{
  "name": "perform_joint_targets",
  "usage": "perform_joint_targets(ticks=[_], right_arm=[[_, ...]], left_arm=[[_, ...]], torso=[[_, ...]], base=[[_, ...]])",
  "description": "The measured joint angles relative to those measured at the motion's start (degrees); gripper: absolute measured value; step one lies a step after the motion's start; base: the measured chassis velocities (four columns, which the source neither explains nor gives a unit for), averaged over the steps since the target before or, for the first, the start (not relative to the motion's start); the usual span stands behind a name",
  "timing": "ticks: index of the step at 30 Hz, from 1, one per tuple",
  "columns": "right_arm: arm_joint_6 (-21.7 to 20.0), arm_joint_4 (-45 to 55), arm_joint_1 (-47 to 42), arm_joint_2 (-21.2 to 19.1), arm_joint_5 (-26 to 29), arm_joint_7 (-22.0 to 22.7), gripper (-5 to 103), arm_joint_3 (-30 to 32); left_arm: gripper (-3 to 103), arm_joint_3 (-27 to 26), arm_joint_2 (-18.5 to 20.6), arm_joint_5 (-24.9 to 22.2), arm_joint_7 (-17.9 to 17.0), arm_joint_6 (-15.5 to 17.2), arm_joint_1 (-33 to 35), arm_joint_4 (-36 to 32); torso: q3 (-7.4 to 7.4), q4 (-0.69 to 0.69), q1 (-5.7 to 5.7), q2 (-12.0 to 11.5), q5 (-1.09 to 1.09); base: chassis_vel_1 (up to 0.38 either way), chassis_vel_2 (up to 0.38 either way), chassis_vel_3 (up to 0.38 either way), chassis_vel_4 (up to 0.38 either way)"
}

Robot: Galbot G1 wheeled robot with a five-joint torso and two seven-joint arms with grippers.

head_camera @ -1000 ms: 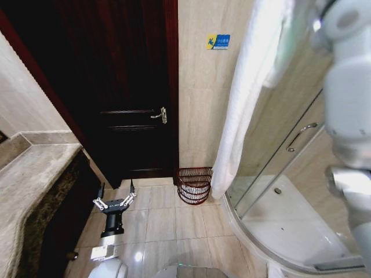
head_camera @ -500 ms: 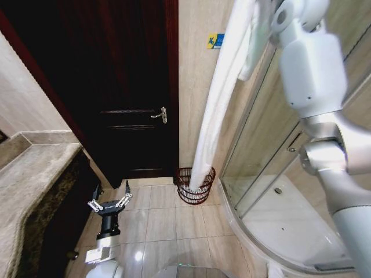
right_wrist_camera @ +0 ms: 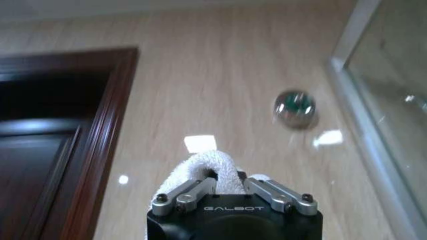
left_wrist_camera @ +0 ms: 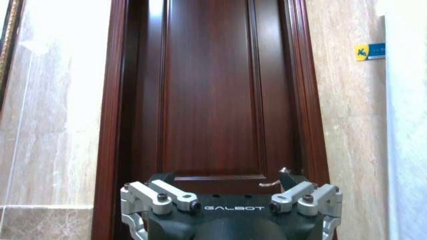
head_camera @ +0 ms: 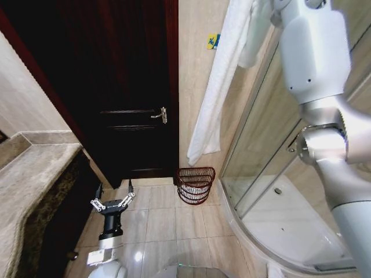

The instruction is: Discard the used towel into the hamper.

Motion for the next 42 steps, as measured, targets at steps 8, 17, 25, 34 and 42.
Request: perform_joint_targets(ticks=[8,17,25,34,42], right_arm=[[0.4,3.8,-7.0,-1.5,0.1,0.0,5,-2.9],[1.5,8.3,-15.8,-2.9,-1.4,1.0,5,-1.8],[1.6,12.9,-23.3,-5.0,-1.8,1.5,5,0.5],[1.6,16.6,-31.6,-6.8,-2.1,0.7,5,3.4],[1.6,21.3,-37.5,-8.0,-1.5,0.5,5,5.2]], left_arm=[[100,0.2,-0.6,0.7,-0.1,-0.5,0.3,-0.2],[100,1.5,-0.8,2.7,-0.2,-1.2,0.8,-0.1],[100,2.6,-0.8,4.3,0.0,-1.5,1.1,0.0],[100,2.6,-0.8,4.6,0.1,-1.5,0.2,0.1],[100,3.3,-0.8,4.8,-0.2,-2.7,0.9,1.1]], torso=[[0.02,0.0,0.01,0.0,0.01],[0.01,0.0,0.01,0.0,0.02],[0.01,0.01,0.01,0.0,0.01],[0.01,0.0,0.01,0.0,0.02],[0.01,0.0,0.01,0.0,0.01]], base=[[0.0,0.0,0.0,0.0],[0.0,0.0,0.0,0.0],[0.0,0.0,0.0,0.0],[0.0,0.0,0.0,0.0],[0.0,0.0,0.0,0.0]])
